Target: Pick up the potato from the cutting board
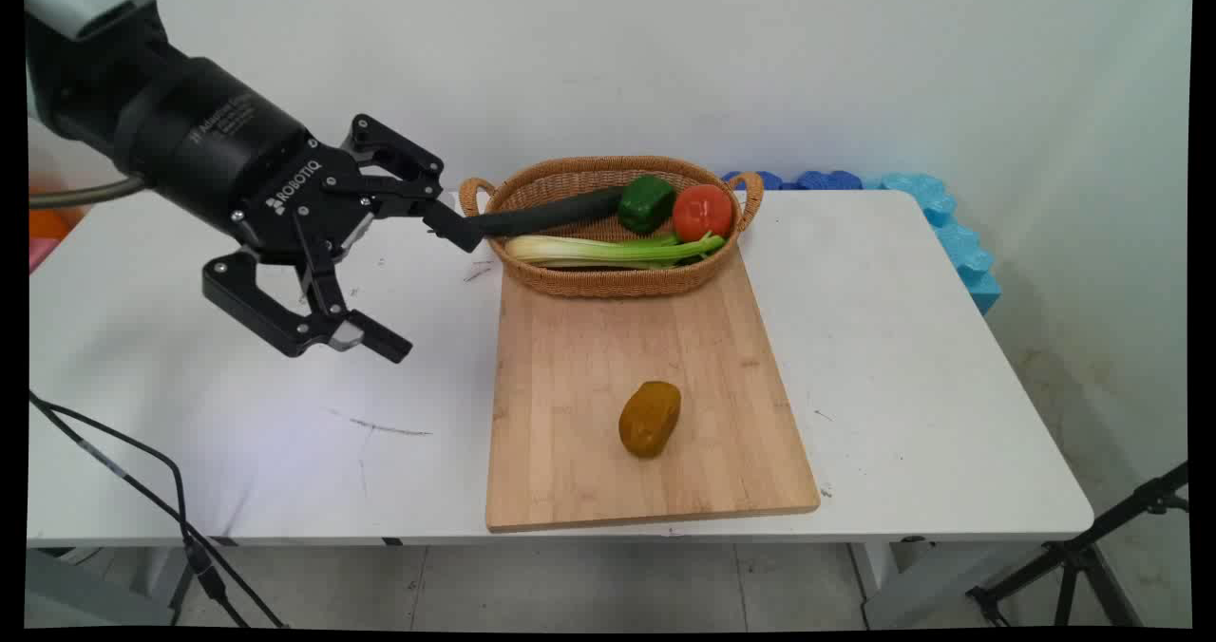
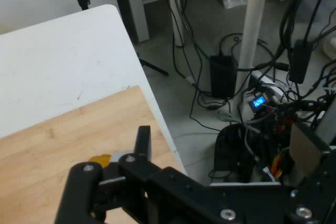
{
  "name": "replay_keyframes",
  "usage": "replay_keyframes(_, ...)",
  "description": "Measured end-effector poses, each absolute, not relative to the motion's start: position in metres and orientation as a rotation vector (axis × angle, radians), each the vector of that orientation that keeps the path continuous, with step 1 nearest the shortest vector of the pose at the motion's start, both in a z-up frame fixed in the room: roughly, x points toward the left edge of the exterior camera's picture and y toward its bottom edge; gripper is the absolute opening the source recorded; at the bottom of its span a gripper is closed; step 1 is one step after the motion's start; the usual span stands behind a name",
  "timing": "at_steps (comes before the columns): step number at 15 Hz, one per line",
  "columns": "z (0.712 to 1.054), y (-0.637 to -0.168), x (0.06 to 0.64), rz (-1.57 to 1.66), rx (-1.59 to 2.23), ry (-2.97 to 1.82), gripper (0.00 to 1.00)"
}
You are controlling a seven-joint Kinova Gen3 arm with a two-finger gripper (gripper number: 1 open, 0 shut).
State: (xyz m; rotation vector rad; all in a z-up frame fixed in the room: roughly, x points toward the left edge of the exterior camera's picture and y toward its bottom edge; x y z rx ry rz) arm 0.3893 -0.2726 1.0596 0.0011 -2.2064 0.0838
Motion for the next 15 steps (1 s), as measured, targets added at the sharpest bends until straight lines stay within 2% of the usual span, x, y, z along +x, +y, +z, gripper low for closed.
replay_keyframes(9,1.059,-0.296,0.378,0.112,0.295,-2.177,1.0)
replay_keyframes(15,1.027,-0.32,0.342,0.087,0.57,-2.184,1.0)
